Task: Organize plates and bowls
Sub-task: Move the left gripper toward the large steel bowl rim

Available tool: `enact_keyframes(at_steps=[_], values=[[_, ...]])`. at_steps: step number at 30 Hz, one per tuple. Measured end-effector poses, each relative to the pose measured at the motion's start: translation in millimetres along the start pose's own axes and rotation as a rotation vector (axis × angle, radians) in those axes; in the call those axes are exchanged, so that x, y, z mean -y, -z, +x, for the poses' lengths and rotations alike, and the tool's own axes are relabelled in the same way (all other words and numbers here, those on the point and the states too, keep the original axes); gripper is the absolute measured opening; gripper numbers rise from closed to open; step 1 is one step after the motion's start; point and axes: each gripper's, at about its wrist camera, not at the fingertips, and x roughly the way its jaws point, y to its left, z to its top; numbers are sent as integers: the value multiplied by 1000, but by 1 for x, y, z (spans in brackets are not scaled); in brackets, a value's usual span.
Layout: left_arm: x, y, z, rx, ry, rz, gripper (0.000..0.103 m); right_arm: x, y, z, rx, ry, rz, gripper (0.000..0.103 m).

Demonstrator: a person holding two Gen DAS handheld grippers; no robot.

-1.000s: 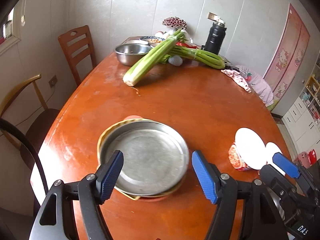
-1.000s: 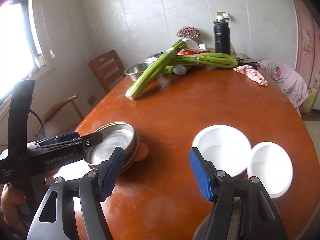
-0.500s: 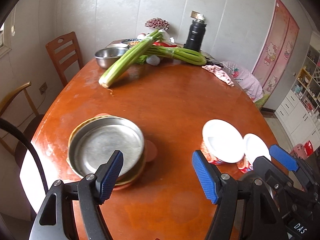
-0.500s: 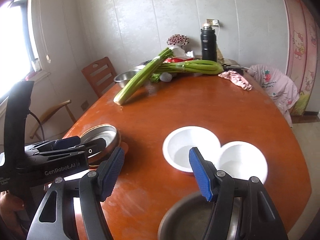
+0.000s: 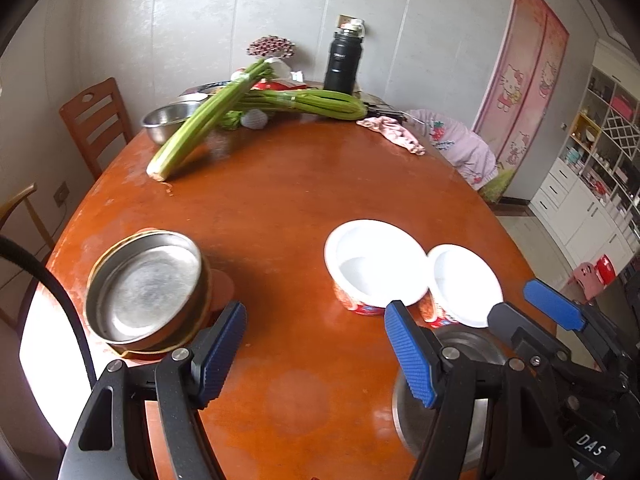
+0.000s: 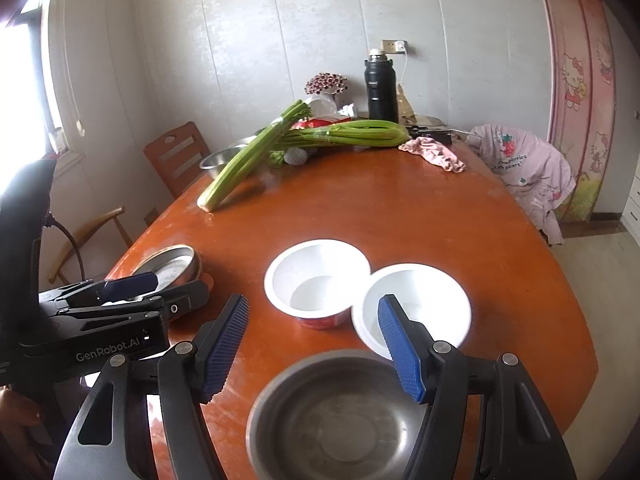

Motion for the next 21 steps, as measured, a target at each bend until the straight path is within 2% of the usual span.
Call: enact_keyframes(at_steps=[11,21], values=[[31,3,10,-19,28,38,71,35,9,-10,2,26,30,69],[40,11,21,-43,41,61,71,55,18,-8,-22,49,53,69]])
